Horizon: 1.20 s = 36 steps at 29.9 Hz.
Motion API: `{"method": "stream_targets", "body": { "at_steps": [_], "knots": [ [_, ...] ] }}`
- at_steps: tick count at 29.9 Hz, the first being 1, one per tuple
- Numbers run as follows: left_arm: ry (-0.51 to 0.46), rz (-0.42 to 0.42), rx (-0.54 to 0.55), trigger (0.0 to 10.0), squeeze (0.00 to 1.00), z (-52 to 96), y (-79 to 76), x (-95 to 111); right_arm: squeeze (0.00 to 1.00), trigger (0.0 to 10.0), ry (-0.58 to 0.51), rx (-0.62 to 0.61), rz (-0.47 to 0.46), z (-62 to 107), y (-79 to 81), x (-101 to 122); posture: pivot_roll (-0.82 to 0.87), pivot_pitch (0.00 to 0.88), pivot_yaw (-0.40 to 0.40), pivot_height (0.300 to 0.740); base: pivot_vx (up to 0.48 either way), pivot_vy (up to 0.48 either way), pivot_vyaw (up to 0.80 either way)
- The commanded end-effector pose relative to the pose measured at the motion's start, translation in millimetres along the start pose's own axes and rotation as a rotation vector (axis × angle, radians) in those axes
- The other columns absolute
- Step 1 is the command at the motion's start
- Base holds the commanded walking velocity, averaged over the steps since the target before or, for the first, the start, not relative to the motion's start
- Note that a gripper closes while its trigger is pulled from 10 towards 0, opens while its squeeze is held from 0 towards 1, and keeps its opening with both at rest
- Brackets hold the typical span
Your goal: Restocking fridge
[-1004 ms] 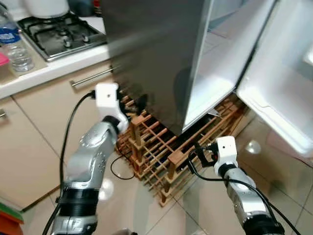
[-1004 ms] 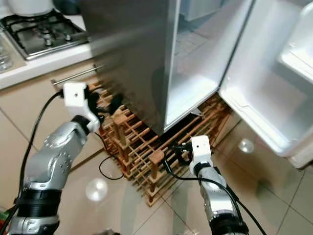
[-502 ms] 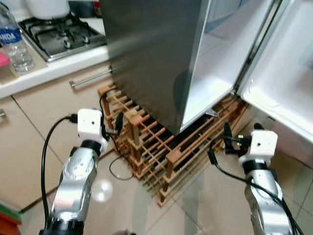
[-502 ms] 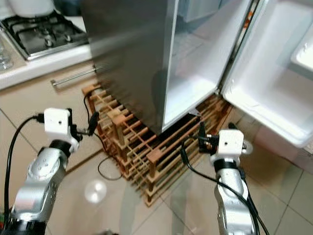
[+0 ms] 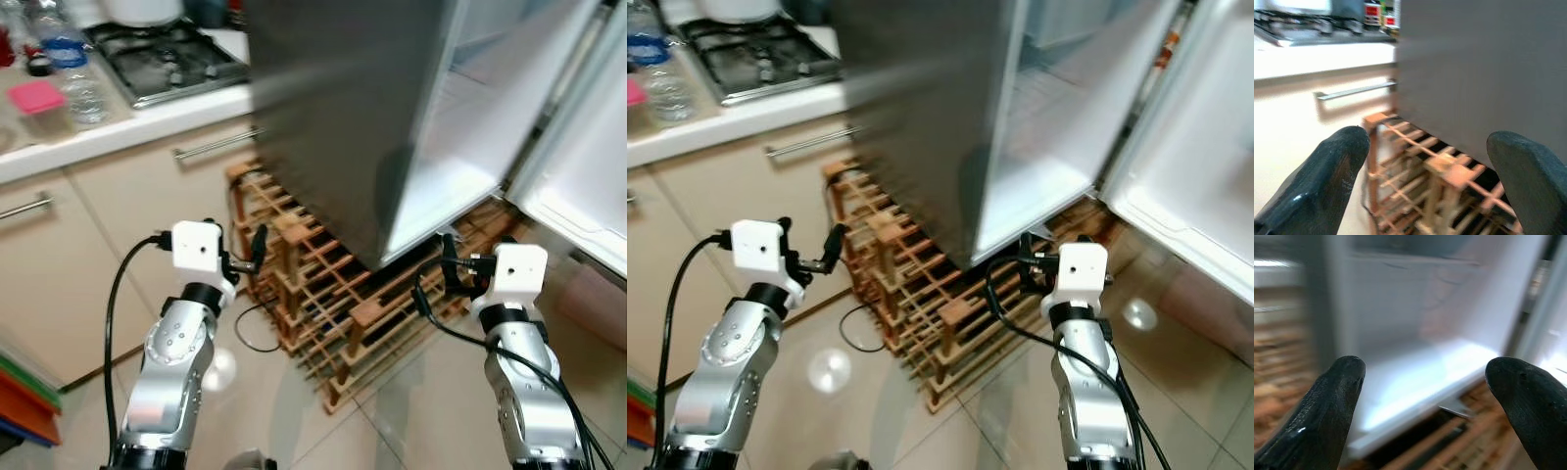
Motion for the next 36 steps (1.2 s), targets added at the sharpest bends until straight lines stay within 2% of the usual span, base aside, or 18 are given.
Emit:
{"method": "stream_targets", "body": {
  "at_steps": [1,7,13,16,21,28,30,32,36],
  "knots": [
    [-0.025,-0.021,-0.009,10.0,0.00,-1.0,-1.5,6.4,0.00,10.0,0.033,0.041,-0.012,-0.6,9.7,-5.9,0.02,0.000,-0.020,0.740,0.000,0.454,0.59],
    [-0.028,-0.033,-0.013,10.0,0.00,-1.4,-2.8,6.6,0.00,10.0,0.056,0.059,-0.038,-2.3,11.2,-8.9,0.02,0.000,-0.022,0.740,0.000,0.454,0.58],
    [-0.045,-0.056,-0.024,10.0,0.00,-7.3,-7.2,10.1,0.09,10.0,0.030,0.086,-0.046,-12.1,17.5,-0.3,0.02,0.000,-0.023,0.740,0.000,0.070,0.58],
    [-0.102,-0.119,-0.015,10.0,0.00,-10.5,-7.8,21.0,0.11,10.0,0.009,0.099,-0.037,-17.6,18.4,5.4,0.02,0.000,-0.013,0.740,0.000,0.000,0.57],
    [-0.118,-0.069,0.022,10.0,0.00,-15.6,-7.2,26.0,0.13,10.0,-0.018,0.100,-0.014,-24.3,13.8,11.2,0.02,0.000,-0.021,0.740,0.000,-0.439,0.52],
    [-0.121,-0.110,0.015,10.0,0.00,-18.9,-14.3,25.2,0.14,10.0,-0.024,0.095,-0.015,-30.4,16.6,13.4,0.03,0.000,-0.022,0.740,0.000,-0.430,0.52],
    [-0.121,-0.110,0.015,10.0,0.00,-18.9,-14.3,25.2,0.14,10.0,-0.024,0.095,-0.015,-30.4,16.6,13.4,0.03,0.000,-0.022,0.740,0.000,-0.424,0.52],
    [-0.119,-0.101,0.022,9.6,0.00,-19.8,-14.1,25.0,0.14,10.0,-0.029,0.096,-0.014,-31.7,17.4,14.4,0.02,0.000,-0.020,0.740,0.124,-0.416,0.50],
    [-0.119,-0.087,0.031,9.8,0.00,-21.1,-12.7,25.5,0.15,10.0,-0.031,0.094,-0.014,-34.0,18.3,14.7,0.03,0.000,-0.020,0.740,0.262,-0.399,0.50]
  ]
}}
Point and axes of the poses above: a point about 5 cm out from each wrist's last joint towards the gripper, its own z axis pointing back from the gripper into the wrist, its own x axis along the axis of the wrist's last joint, y = z × x, the point moved 3 cm from there along -z, pointing out of the wrist towards the gripper, and after that the axes turned 15 degrees about z, right-handed, at the moved point
